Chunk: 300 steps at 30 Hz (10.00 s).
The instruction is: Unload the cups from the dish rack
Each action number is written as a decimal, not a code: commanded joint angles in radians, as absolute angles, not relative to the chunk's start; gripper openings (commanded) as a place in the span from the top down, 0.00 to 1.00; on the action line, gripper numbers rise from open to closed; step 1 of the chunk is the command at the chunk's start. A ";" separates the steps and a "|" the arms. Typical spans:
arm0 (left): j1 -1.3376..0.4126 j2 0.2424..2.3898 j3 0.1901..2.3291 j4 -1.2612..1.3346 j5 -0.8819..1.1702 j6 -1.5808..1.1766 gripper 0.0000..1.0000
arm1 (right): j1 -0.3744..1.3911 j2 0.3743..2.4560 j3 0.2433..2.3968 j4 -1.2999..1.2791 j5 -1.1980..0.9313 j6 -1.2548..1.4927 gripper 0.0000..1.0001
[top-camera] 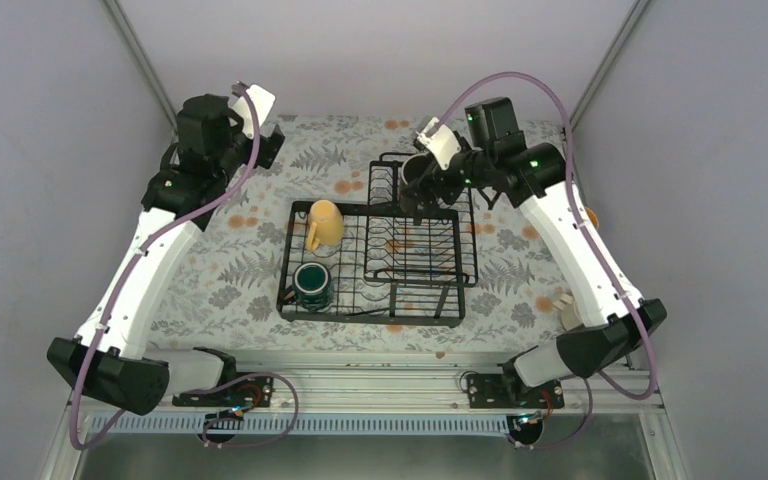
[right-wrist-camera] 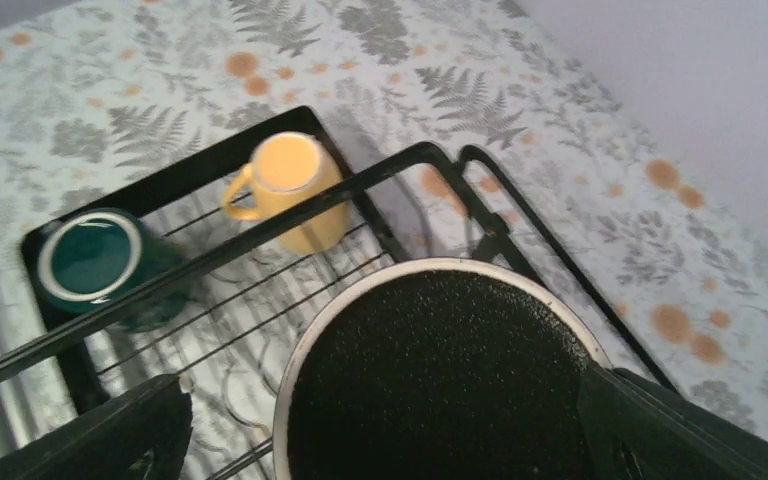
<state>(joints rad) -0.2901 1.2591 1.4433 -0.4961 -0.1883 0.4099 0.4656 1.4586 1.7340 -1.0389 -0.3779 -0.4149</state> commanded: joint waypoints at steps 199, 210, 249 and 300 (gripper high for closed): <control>-0.535 1.643 1.668 -0.134 1.027 0.336 0.98 | 0.437 1.504 1.717 -0.696 -0.550 -0.976 0.37; -0.551 1.683 1.693 -0.196 1.002 0.393 0.98 | 0.426 1.461 1.632 -0.731 -0.541 -1.006 0.28; -0.201 1.615 2.071 -0.845 0.745 0.858 0.98 | 0.300 1.159 1.541 -0.770 -0.427 -1.062 0.00; 0.232 2.021 1.901 -1.074 0.160 1.133 0.98 | 0.456 1.339 1.765 -0.965 -0.548 -0.997 0.00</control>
